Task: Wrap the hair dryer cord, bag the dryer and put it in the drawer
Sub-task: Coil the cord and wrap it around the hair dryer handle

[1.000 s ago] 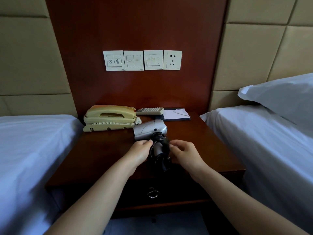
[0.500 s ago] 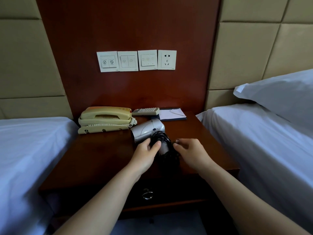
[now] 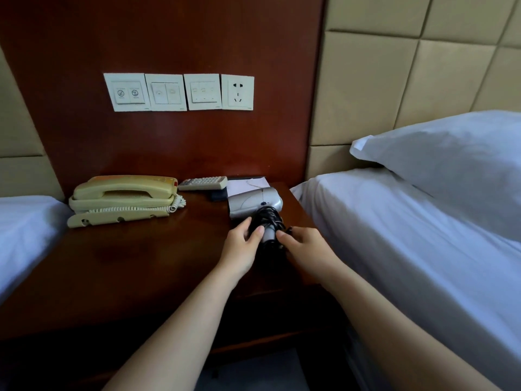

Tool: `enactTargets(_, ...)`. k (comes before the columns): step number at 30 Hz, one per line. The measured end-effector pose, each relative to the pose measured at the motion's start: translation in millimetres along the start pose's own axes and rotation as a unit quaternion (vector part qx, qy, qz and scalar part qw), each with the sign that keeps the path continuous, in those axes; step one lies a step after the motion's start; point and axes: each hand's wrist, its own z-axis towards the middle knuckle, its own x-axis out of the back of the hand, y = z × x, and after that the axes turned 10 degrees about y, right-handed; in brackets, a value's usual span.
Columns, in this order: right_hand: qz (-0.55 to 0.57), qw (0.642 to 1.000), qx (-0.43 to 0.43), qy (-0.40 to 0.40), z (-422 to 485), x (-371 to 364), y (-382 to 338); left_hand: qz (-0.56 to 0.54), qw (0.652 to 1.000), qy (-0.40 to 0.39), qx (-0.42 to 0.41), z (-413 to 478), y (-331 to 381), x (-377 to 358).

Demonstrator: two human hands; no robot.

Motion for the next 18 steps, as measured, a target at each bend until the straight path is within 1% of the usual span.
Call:
enactTargets(5,-0.064,0.997,0.042,0.013,4.7,-4.4,5.5,-0.010,0.999,0.035,0.008,-1.1,-1.6,-9.0)
enactTargets(10,-0.045,0.997,0.053,-0.019,7.5,-3.4,10.9,-0.012,0.995,0.095,0.013,-12.7,-3.0,-14.9)
enactTargets(13,-0.035,0.997,0.065,-0.034,7.1,-4.2,13.5,-0.002,0.993,0.116,0.004,-20.6,-3.9,-12.1)
enactTargets(15,-0.035,0.997,0.066,-0.036,7.2,-5.1,13.0,0.008,0.993,0.116,0.000,-23.2,-4.5,-8.4)
enactTargets(18,-0.028,0.997,0.055,-0.044,5.6,-1.9,8.2,0.027,0.996,0.086,0.011,-26.1,-3.1,-0.5)
